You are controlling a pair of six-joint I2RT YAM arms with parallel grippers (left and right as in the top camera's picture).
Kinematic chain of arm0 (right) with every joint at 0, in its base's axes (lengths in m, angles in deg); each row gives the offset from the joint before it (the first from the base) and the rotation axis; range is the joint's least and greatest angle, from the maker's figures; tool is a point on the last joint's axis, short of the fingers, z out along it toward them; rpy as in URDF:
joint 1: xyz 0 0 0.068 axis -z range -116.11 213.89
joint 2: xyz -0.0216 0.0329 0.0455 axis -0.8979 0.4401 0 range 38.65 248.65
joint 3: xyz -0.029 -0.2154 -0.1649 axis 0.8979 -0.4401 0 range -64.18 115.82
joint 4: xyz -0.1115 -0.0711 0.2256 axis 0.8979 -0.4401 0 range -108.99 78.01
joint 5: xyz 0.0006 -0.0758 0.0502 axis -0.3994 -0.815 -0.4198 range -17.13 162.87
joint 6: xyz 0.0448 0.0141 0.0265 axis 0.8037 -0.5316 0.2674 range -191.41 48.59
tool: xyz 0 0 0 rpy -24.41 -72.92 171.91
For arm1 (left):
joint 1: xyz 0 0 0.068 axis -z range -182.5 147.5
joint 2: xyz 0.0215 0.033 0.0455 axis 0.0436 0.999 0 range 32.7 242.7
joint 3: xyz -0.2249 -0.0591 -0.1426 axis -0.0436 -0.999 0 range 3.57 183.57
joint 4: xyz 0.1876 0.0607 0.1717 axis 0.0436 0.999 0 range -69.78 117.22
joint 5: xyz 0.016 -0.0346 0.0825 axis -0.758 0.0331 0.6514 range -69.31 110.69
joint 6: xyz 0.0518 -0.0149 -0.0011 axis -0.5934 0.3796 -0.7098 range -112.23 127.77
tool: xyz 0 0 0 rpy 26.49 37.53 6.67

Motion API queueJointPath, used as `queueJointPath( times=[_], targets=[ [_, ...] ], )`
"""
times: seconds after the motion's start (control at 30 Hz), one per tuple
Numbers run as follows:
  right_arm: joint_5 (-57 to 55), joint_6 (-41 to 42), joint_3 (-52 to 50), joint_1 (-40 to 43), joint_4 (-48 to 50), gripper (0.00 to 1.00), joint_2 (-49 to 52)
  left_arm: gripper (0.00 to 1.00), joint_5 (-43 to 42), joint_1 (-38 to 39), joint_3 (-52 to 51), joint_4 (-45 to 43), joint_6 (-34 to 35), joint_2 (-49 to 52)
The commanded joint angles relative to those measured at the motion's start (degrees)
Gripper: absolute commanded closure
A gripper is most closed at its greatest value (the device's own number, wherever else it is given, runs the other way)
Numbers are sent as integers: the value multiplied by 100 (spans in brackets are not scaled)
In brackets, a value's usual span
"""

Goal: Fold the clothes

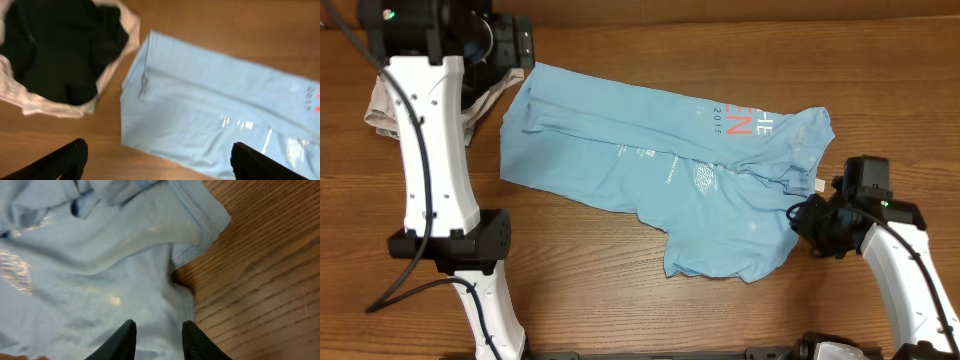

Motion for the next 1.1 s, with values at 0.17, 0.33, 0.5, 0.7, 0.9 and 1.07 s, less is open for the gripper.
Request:
queueJointPath(
  times=[0.17,0.33,0.5,0.7,0.9,1.07],
  targets=[
    [-358,188,-435,-24,669,68,442,7,-70,-26,-1180,-258,-170,-13],
    [-289,186,-435,-24,800,68,815,4,-68,-26,-1333,-317,-173,-13],
    [-299,186,-435,-22,844,78,1029,3,-68,-26,-1333,-323,-173,-13],
    [-299,201,-262,382,828,96,1025,4,-72,-22,-1333,-258,-170,15],
    [-245,-127,-37,1069,750,96,1025,4,-74,-22,-1508,-118,-168,52],
    [-208,-319,92,1416,710,96,1025,3,-72,-22,-1676,-72,-168,52]
  ],
)
